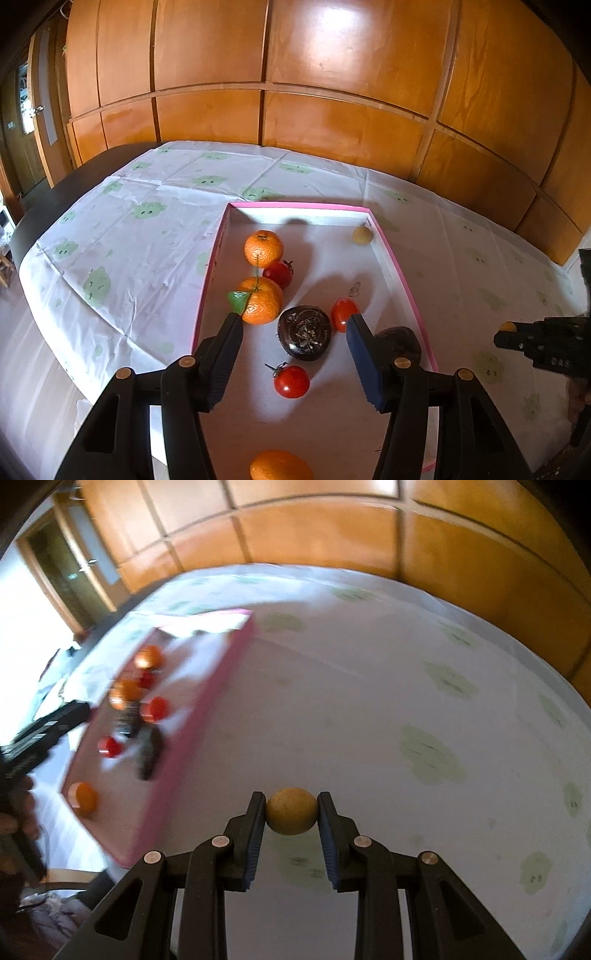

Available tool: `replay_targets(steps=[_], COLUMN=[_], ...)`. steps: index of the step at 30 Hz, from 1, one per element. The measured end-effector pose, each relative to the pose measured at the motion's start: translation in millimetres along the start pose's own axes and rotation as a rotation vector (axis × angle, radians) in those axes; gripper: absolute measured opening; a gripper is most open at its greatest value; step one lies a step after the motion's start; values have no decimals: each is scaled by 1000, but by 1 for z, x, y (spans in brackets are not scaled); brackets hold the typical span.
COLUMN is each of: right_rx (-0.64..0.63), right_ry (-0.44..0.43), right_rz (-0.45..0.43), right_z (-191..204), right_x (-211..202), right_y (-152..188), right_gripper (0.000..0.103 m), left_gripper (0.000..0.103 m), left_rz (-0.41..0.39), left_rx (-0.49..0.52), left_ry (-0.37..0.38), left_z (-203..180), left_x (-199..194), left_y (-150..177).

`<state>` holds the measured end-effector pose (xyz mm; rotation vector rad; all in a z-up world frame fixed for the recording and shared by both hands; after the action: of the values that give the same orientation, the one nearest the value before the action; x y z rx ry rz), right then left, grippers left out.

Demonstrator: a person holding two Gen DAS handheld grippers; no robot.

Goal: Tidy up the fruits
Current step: 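Carry the yellow fruit into the tray and open the right tool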

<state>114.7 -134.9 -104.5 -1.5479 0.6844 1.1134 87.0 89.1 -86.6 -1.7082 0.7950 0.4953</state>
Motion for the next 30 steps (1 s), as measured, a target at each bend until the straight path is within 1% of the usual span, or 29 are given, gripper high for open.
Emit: replay_targets(steps=[4, 6, 9, 14, 20, 27, 30], right_rx=[-49, -79, -111, -156, -218, -282, -295], right_ry=[-72, -98, -136, -175, -198, -179, -162], right_rz=[-43, -65, -89, -96, -67, -42, -33], right_z=[36, 62, 88, 124, 161, 194, 200], right_x=[-17, -29, -43, -44, -31, -9, 0], right_y=[-8, -8, -11, -16, -14, -17, -16], right_gripper=[28, 28, 28, 28, 28, 29, 29], left_gripper=[59, 59, 59, 60, 61, 61, 61], left_rz=[-5, -10, -25, -43, -47, -42, -42], left_rx=[-9, -22, -37, -62, -81, -97, -92], left_ry=[-6, -10, -23, -45, -68, -78, -75], left_z=[7, 12, 21, 37, 52, 60, 59], left_x=[-3, -4, -9, -17, -23, -23, -23], left_y=[0, -1, -4, -7, -2, 2, 2])
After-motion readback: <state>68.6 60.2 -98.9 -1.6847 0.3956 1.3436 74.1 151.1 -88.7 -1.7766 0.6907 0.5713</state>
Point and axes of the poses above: each gripper's, at about its wrist camera, not at the fingertips, and x roughly the way its jaws point, z to its left, y to its underside, the point moved 10 cm from there along x, roughly the way its jaws point, and after that the axes turned 14 degrees about y, right-handed, at the moved point
